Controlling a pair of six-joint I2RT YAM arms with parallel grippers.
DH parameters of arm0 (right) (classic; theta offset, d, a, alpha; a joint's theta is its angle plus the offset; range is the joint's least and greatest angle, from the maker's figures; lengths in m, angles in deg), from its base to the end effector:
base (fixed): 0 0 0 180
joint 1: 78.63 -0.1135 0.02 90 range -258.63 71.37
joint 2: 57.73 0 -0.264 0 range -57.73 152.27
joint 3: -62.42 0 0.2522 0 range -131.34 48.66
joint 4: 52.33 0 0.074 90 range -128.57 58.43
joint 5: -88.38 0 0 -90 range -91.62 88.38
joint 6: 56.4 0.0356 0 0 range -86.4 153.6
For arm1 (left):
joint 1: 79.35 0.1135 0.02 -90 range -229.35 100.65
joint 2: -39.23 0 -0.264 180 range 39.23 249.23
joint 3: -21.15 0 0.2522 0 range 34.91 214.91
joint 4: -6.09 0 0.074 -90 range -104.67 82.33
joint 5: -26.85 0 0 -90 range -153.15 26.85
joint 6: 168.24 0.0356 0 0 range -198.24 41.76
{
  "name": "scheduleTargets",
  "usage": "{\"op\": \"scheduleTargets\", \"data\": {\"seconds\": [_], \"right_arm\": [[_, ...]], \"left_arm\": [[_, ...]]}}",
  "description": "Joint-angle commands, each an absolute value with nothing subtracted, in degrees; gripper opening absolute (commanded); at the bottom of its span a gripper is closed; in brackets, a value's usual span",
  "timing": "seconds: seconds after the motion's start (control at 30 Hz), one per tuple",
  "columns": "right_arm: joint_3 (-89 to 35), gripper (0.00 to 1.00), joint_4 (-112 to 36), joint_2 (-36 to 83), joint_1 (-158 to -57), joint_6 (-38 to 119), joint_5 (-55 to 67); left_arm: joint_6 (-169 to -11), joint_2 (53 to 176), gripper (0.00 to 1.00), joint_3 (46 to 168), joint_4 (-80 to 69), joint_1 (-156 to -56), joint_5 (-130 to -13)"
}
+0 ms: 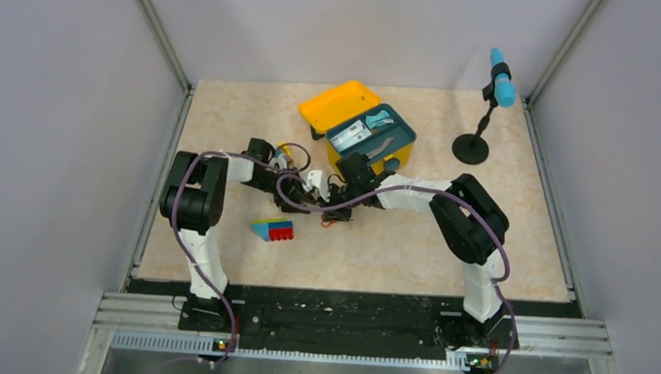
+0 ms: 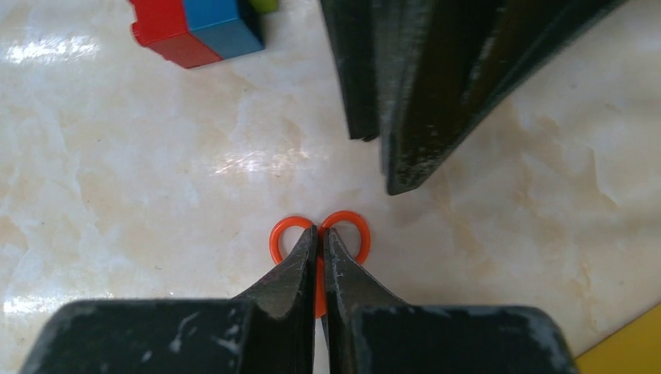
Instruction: Organize the medicine kit
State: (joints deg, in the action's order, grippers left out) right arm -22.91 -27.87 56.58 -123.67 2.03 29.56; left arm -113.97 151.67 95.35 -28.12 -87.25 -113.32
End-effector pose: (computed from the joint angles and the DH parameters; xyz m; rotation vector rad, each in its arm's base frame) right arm 0.2777 0.3042 0.1480 -1.7059 1.7932 0.7784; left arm 0.3410 -0.0749 0.1091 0.4708 -2.7308 1.3597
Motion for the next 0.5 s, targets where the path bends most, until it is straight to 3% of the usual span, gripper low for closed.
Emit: {"op": "scheduleTargets", "data": {"seconds": [0.0,0.47], "right_arm": [[-25.7,0.03,-28.6,59.2,-121.3,8.2,28.4],[-29.9,0.03,-30.6,61.6,-118.8,18.7,32.0]], "left_arm": [[-113.9,155.1,0.46,94.5,-25.9,-88.0,-112.2],[-114.4,157.6,0.44,96.0,-26.1,-89.6,-112.2]]}}
